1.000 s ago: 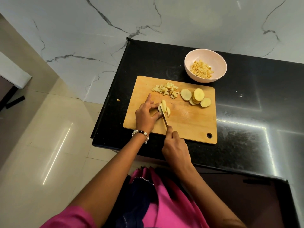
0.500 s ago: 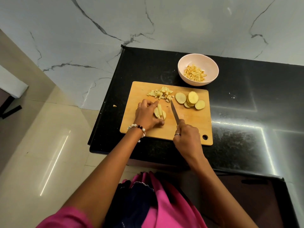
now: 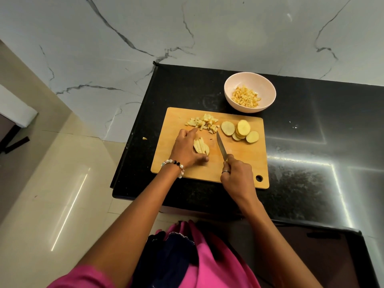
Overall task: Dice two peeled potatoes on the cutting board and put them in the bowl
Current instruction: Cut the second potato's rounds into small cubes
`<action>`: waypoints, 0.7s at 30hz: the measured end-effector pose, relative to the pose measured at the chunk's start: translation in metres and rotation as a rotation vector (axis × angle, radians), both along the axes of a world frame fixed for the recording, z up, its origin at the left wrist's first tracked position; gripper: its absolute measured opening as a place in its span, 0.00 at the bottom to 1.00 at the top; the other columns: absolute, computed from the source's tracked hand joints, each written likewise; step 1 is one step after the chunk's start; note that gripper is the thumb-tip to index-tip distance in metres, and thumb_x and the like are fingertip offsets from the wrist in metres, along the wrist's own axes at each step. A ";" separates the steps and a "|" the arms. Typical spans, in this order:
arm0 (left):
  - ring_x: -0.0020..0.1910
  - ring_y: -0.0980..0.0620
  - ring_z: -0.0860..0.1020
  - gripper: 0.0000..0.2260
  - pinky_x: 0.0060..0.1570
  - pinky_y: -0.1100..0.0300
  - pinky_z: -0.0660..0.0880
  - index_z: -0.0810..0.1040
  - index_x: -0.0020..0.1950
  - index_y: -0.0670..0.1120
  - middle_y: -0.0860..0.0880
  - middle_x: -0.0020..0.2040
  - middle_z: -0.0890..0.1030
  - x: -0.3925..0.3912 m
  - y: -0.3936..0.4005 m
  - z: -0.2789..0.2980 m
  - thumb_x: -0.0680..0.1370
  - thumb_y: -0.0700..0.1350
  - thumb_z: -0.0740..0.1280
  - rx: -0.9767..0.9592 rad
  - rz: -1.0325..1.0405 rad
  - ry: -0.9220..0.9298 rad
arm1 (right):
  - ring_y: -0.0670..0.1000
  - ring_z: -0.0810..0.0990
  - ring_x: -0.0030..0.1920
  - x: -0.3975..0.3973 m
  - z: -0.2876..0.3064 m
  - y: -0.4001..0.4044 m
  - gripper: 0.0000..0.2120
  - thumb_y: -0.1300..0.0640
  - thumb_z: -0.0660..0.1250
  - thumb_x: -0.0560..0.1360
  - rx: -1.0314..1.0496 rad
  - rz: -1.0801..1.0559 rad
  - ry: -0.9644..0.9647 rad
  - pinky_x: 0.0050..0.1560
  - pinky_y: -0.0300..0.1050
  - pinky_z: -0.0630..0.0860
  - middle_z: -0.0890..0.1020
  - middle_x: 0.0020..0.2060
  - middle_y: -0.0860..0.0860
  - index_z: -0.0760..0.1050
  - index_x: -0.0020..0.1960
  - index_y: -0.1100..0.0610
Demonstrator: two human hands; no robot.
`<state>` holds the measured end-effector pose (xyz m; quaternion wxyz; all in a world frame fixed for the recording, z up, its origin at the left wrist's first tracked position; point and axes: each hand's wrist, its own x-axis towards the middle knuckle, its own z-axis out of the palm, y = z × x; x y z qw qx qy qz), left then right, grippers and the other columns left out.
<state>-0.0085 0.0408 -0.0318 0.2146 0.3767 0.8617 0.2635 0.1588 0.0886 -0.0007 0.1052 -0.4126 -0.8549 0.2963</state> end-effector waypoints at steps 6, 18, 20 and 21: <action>0.61 0.50 0.68 0.36 0.57 0.63 0.66 0.72 0.68 0.49 0.48 0.62 0.66 0.003 0.001 0.001 0.62 0.54 0.79 -0.033 -0.013 0.036 | 0.58 0.79 0.39 -0.004 -0.003 0.002 0.15 0.61 0.58 0.79 -0.013 0.032 0.013 0.37 0.50 0.73 0.82 0.41 0.59 0.73 0.63 0.62; 0.58 0.44 0.72 0.28 0.58 0.55 0.70 0.71 0.65 0.43 0.43 0.62 0.68 0.034 0.017 -0.003 0.69 0.50 0.75 -0.007 0.241 0.093 | 0.58 0.78 0.39 -0.003 -0.008 0.012 0.15 0.61 0.59 0.79 0.008 0.038 0.061 0.35 0.46 0.68 0.82 0.40 0.60 0.74 0.63 0.63; 0.59 0.45 0.71 0.28 0.60 0.56 0.69 0.73 0.66 0.45 0.44 0.61 0.70 0.023 0.017 -0.004 0.68 0.48 0.76 0.003 0.151 0.075 | 0.57 0.78 0.39 -0.001 -0.008 0.012 0.15 0.61 0.58 0.79 0.005 0.058 0.060 0.35 0.46 0.67 0.82 0.40 0.59 0.73 0.64 0.62; 0.59 0.46 0.71 0.29 0.60 0.57 0.69 0.73 0.66 0.46 0.45 0.61 0.71 0.017 0.015 -0.003 0.68 0.47 0.77 0.007 0.093 0.065 | 0.58 0.78 0.39 0.000 -0.009 0.012 0.15 0.60 0.58 0.79 0.006 0.078 0.050 0.36 0.46 0.68 0.82 0.40 0.59 0.73 0.65 0.62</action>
